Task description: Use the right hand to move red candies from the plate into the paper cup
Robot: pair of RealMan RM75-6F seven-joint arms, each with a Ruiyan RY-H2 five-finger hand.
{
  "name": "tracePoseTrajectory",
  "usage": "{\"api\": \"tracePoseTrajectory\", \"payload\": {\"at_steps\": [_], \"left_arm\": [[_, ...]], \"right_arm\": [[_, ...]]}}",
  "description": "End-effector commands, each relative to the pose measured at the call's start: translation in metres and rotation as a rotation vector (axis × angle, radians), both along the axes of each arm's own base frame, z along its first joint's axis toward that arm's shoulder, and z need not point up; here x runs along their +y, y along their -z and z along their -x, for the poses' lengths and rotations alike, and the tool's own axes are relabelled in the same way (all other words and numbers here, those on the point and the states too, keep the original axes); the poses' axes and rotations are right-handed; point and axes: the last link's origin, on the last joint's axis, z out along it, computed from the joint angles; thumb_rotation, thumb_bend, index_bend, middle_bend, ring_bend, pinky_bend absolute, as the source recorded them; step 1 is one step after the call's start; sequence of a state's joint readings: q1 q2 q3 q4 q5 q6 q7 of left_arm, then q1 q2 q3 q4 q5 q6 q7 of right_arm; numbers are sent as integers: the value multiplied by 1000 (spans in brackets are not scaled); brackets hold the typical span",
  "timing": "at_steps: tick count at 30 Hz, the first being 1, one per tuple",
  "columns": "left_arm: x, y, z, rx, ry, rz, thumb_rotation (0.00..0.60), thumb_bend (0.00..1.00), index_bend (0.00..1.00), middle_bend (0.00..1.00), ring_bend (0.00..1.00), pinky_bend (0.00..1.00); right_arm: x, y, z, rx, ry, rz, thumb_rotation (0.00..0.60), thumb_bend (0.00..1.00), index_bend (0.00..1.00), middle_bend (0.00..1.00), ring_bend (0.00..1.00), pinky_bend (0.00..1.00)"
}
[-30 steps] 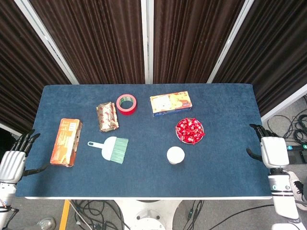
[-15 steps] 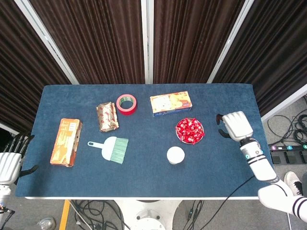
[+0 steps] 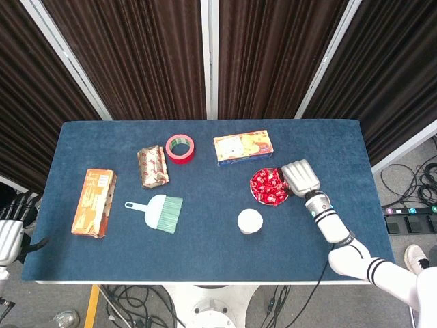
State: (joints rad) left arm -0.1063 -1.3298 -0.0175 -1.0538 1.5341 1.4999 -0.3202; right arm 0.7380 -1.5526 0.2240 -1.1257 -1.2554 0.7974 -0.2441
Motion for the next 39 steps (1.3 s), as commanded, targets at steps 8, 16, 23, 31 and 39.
{"api": "tracePoseTrajectory", "payload": {"at_steps": [8, 16, 23, 31, 39], "left_arm": [[-1, 2, 6, -20, -9, 15, 600, 94, 144, 137, 54, 192], [10, 5, 1, -25, -4, 15, 600, 94, 144, 137, 54, 191], [10, 7, 1, -31, -9, 21, 600, 94, 144, 137, 54, 191], [8, 4, 5, -32, -13, 22, 600, 93, 144, 137, 55, 192], [7, 3, 7, -34, -13, 29, 600, 94, 144, 136, 54, 192]], "right_arm": [[-3, 15, -3, -31, 3, -15, 600, 266, 419, 1000, 1000, 912], [3, 16, -4, -41, 4, -58, 600, 306, 392, 1000, 1000, 908], [3, 20, 0, -38, 27, -65, 600, 302, 392, 1000, 1000, 908], [1, 31, 0, -36, 47, -68, 600, 269, 391, 1000, 1000, 907], [1, 38, -3, -37, 36, -79, 600, 267, 406, 1000, 1000, 907]]}}
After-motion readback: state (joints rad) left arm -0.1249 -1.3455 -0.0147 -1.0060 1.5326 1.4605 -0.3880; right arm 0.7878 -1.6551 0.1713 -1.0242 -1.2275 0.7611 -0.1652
